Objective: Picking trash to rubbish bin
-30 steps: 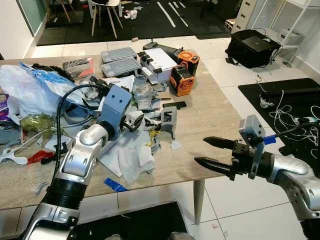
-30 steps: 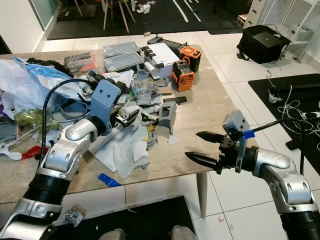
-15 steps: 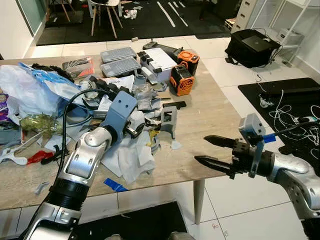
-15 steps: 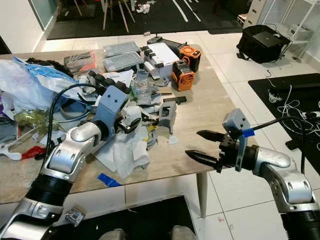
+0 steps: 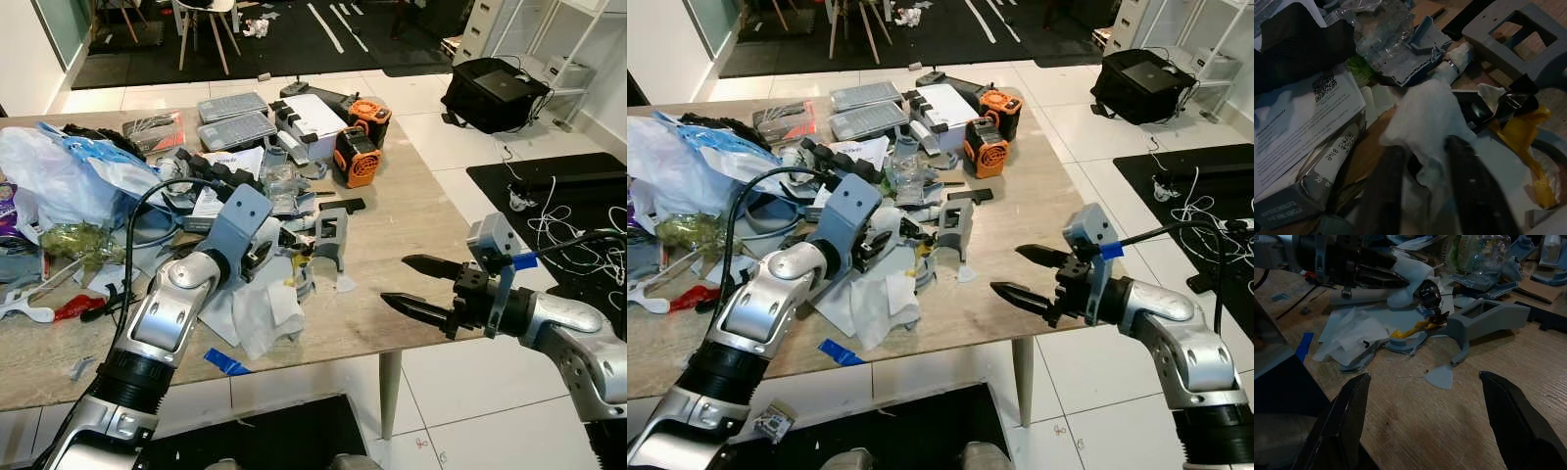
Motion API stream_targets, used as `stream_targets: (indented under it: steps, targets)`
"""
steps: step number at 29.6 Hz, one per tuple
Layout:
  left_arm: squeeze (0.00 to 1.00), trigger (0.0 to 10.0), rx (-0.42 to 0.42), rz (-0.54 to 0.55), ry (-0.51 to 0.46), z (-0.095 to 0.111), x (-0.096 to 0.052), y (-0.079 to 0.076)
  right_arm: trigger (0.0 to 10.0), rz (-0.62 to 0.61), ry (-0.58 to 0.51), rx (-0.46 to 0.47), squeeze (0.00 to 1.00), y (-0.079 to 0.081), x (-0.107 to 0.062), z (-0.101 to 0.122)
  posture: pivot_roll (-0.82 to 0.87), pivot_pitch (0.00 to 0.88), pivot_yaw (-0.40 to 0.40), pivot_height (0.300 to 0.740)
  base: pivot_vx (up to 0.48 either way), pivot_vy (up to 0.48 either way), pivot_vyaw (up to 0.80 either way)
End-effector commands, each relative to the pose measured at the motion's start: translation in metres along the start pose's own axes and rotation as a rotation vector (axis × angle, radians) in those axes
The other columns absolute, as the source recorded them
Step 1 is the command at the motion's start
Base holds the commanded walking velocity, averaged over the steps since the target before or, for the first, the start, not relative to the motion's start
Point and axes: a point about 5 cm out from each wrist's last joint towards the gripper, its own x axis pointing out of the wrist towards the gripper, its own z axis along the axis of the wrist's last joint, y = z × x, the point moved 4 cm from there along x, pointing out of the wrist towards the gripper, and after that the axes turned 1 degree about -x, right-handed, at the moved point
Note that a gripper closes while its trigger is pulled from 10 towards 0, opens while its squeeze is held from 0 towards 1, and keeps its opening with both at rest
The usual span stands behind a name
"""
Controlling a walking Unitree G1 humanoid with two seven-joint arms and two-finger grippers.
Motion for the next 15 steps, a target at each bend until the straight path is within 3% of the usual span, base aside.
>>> stream_targets:
  steps: [1, 12, 14, 15]
  targets:
    - [0.0, 0.0, 0.013, 0.0, 0.027, -0.007, -0.001, 0.001, 10.0, -0.012, -0.006, -0.004, 0.0, -0.002, 0.0, 0.002, -0.1, 0.0, -0.002, 0.74, 0.0, 0.0, 0.0]
    - [0.0, 0.0, -0.026, -0.004, -0.002, -0.005, -0.001, 0.001, 10.0, -0.026, -0.013, -0.006, 0.0, -0.005, 0.0, 0.003, -0.1, 0.0, -0.002, 0.74, 0.0, 0.0, 0.0]
    - [0.0, 0.0, -0.078, -0.013, -0.053, 0.002, -0.002, 0.002, 10.0, -0.036, -0.017, -0.006, 0.0, -0.006, 0.0, 0.003, -0.1, 0.0, -0.002, 0.74, 0.0, 0.0, 0.0]
    - [0.0, 0.0, -0.14, -0.028, -0.128, 0.014, -0.005, 0.004, 10.0, -0.046, -0.021, -0.006, 0.0, -0.008, 0.0, 0.003, -0.1, 0.0, -0.002, 0.74, 0.0, 0.0, 0.0]
